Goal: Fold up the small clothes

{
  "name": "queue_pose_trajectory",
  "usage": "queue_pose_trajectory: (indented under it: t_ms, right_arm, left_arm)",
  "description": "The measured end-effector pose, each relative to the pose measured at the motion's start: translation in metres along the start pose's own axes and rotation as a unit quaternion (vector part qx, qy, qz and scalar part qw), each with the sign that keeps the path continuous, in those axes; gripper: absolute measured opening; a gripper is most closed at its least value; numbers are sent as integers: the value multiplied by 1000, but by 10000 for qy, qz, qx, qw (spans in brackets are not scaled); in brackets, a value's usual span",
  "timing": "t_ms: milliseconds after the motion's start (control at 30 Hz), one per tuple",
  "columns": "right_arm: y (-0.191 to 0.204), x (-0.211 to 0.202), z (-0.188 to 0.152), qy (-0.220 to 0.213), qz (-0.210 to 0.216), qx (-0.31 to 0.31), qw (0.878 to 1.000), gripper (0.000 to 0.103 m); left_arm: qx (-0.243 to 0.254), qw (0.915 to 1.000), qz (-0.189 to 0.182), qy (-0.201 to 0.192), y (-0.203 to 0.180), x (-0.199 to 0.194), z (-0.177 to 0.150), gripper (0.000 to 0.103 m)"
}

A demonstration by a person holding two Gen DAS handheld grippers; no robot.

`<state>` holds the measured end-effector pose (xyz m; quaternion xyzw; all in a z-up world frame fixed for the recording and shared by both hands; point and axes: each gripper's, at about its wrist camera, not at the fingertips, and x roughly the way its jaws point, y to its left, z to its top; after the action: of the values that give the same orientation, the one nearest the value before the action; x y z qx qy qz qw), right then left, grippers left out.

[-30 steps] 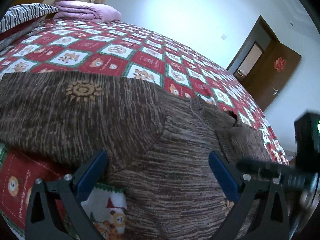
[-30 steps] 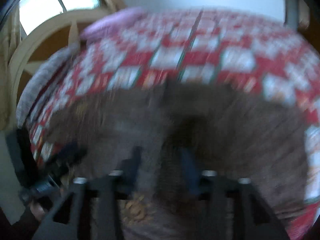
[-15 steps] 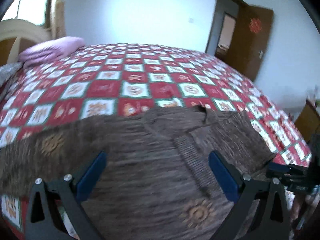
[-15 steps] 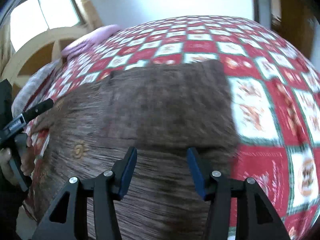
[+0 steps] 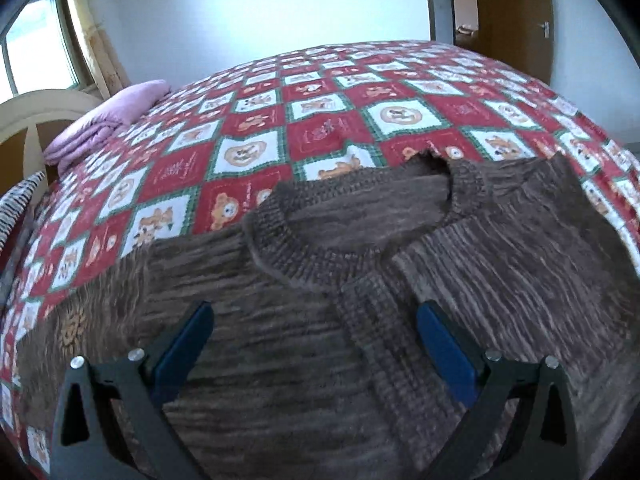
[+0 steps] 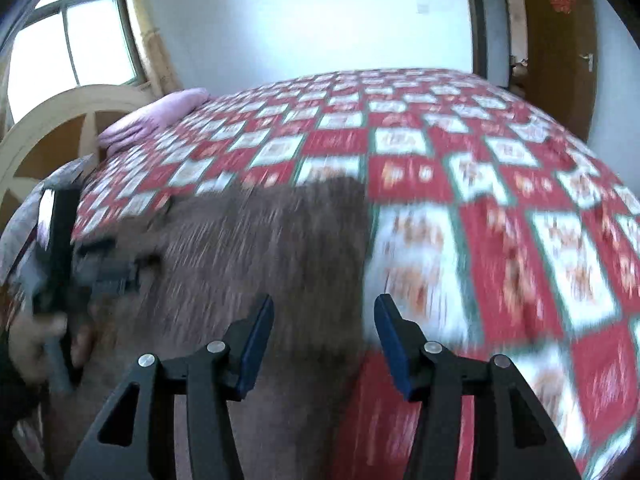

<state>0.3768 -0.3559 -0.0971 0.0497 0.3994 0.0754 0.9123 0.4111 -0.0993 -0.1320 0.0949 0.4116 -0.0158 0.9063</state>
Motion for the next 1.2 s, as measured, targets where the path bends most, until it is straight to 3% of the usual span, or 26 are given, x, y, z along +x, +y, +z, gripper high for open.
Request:
queue_pose_trajectory:
  t_ms: [167,200,233,267,300,367,433,533,700,767,800,833,900,1000,1033,1100,1200]
  right_arm:
    - [-10,70,44,351,-175,124,9992,53]
    - [-11,87,48,499,-179,128,9985,42]
    - [-11,95,49,545,-91,142,9984,18]
    - [-10,96,48,489,-93,75,9987,9]
    - [-8,92,48,385,-109,-6,9992,8]
    - [-13,75,49,-19,-201,37,9998,7]
    - [-27,68,49,-144,-332,272,9990,3]
    - [-53,88,44,287,-233,759,9964,4]
    - [-46,76,42,190,-247,612,9976,4]
    - [-51,63,39,186,-325,840,9958,10]
    - [-53,58,37,207,-295,925,9951,20]
    - [-53,46,31,235,-16,1050,9942,37]
    - [-46,31,15,340,291,1013,9938,53]
    - [-24,17,-9,486,347,530,9968,52]
    - [-16,13,-21,577,339,301,9973,42]
    - [-8,9,-37,629,-86,-131,9979,16]
    - [-25,7,-41,623,-168,60,9979,14]
  left_arm:
    - [42,9999,51,-149,-7,1,8,103]
    - [81,9998,65,-185,-8,1,9,103]
    - [112,9997,77,-222,-9,1,10,103]
    - [118,9996,89,-256,-9,0,12,103]
    - [93,9994,109,-314,-8,-1,13,103]
    - [25,9987,59,-500,-7,-6,15,103]
    - [77,9986,54,-518,-10,-5,15,103]
    - [286,9985,185,-420,-18,0,13,103]
    - [224,9980,178,-563,-11,-16,8,103]
    - [275,9978,187,-567,-8,-19,2,103]
    - [298,9978,187,-557,-7,-20,0,103]
    - [324,9979,199,-517,-5,-19,-3,103]
    - [351,9981,195,-464,-3,-18,-7,103]
    - [251,9985,218,-439,0,-17,-7,103]
    - [230,9986,219,-432,1,-17,-7,103]
    - [189,9987,225,-426,3,-19,-9,103]
    - [219,9987,224,-406,3,-25,-13,103]
